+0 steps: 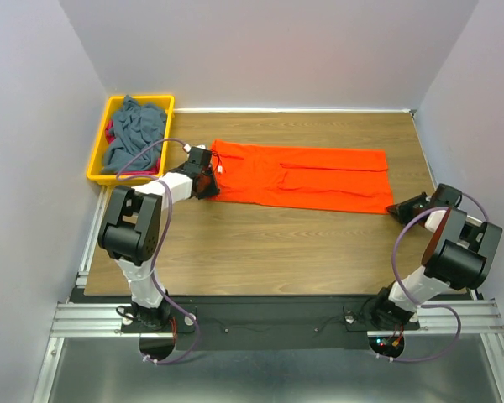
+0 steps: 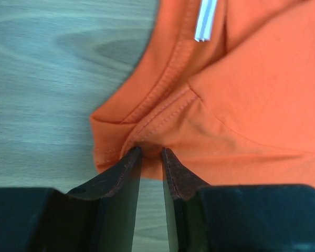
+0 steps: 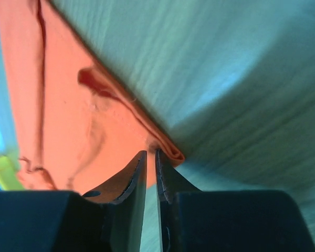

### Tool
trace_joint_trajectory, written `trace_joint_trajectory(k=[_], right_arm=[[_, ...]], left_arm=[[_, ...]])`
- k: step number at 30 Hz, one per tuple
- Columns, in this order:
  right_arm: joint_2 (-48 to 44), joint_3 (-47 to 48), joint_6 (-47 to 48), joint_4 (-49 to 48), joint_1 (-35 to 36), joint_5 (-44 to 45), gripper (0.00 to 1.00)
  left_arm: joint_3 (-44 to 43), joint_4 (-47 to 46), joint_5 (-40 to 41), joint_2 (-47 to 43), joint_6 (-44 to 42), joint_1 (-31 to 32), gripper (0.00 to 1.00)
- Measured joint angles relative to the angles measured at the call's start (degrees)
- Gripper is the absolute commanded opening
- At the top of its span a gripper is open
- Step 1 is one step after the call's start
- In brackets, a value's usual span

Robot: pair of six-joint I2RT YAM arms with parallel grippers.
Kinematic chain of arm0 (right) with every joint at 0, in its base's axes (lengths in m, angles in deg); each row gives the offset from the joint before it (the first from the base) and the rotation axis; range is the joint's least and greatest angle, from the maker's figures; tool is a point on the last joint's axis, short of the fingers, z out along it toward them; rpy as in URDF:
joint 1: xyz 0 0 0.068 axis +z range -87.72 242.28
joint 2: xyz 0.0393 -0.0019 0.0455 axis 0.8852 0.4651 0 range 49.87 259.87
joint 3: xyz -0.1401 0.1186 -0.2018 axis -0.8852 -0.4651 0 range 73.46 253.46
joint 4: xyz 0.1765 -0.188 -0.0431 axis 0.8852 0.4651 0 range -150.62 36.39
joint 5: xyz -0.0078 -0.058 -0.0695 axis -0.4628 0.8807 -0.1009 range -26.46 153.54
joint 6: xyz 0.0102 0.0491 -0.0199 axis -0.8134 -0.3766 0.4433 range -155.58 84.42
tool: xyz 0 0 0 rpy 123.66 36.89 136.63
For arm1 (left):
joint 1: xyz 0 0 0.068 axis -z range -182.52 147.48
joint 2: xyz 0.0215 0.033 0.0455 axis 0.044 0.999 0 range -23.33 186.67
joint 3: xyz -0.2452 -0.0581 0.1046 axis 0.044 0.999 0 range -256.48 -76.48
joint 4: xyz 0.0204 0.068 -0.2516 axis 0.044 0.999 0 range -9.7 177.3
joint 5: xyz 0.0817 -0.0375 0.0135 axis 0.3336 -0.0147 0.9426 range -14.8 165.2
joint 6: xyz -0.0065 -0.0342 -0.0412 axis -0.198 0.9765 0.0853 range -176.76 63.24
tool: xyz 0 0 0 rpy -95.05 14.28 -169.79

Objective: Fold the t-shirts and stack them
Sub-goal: Fold the tshirt

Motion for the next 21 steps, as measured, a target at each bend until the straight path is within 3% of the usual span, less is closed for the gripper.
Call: trace_joint_trajectory(k=[12, 16, 19, 21], right_arm=[[-0.07, -1.57, -2.89, -2.10, -2.60, -1.75, 0.18], [-2.75, -1.60, -2.03, -0.59, -2.47, -0.81, 0.18], [-6.67, -1.46, -1.25, 0.37, -0.83, 0.28, 0.20], [-8.09, -0.68, -0.39, 1.25, 1.73, 1.22, 0.22]], left_arm=[[1.38, -1.42, 0.13, -0.50, 3.19, -3.08, 0.36], [1.36, -1.22, 0.42, -0.81, 2.97, -3.21, 0.49], [1.33, -0.33, 1.03, -1.46, 2.36, -3.61, 0.70], [1.18, 0.72, 1.77, -2.08, 1.81, -3.69, 0.77]])
